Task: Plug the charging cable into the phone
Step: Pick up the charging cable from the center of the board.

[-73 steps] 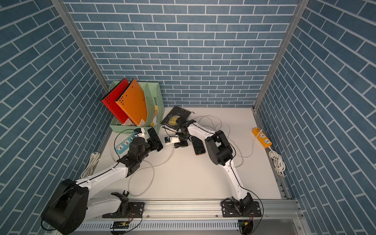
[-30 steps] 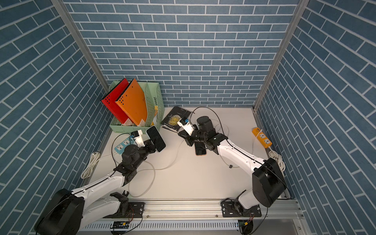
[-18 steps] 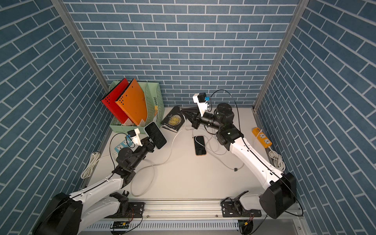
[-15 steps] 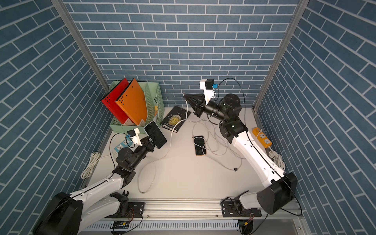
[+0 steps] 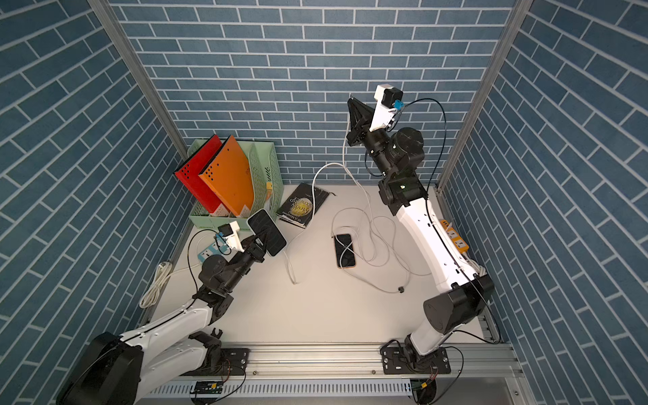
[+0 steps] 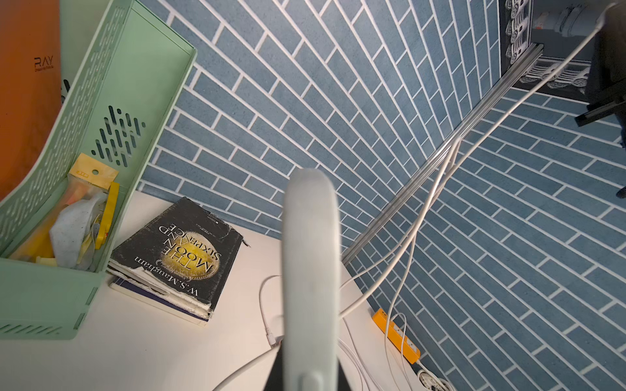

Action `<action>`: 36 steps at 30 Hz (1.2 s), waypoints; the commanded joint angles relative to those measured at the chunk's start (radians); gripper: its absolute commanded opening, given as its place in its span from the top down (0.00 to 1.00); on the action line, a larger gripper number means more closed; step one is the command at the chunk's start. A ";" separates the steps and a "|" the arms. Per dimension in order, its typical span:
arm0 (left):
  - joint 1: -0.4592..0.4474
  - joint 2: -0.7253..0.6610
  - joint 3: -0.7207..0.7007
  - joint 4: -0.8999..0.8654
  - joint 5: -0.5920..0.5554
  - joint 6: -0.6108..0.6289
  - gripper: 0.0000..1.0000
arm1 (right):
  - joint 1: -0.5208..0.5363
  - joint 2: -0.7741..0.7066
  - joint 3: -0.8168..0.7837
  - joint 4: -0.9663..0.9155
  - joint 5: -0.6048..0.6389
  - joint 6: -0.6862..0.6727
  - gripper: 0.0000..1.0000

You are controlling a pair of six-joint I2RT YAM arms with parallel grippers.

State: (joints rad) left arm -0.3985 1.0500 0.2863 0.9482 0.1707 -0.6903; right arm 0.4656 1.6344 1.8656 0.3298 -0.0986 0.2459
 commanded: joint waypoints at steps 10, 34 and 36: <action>0.007 0.014 0.006 0.070 0.022 0.012 1.00 | 0.029 0.128 0.298 0.130 0.397 -0.377 1.00; 0.014 0.016 -0.038 0.164 0.048 0.029 1.00 | 0.093 0.005 -0.295 -0.107 -0.395 0.016 1.00; 0.026 0.018 -0.022 0.135 0.087 0.025 1.00 | 0.091 -0.061 -0.504 0.006 -0.478 0.068 1.00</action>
State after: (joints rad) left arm -0.3889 1.0904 0.2367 1.0245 0.2150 -0.6769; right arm 0.5491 1.6775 1.5246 0.2020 -0.3714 0.1967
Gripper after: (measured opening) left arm 0.121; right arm 0.091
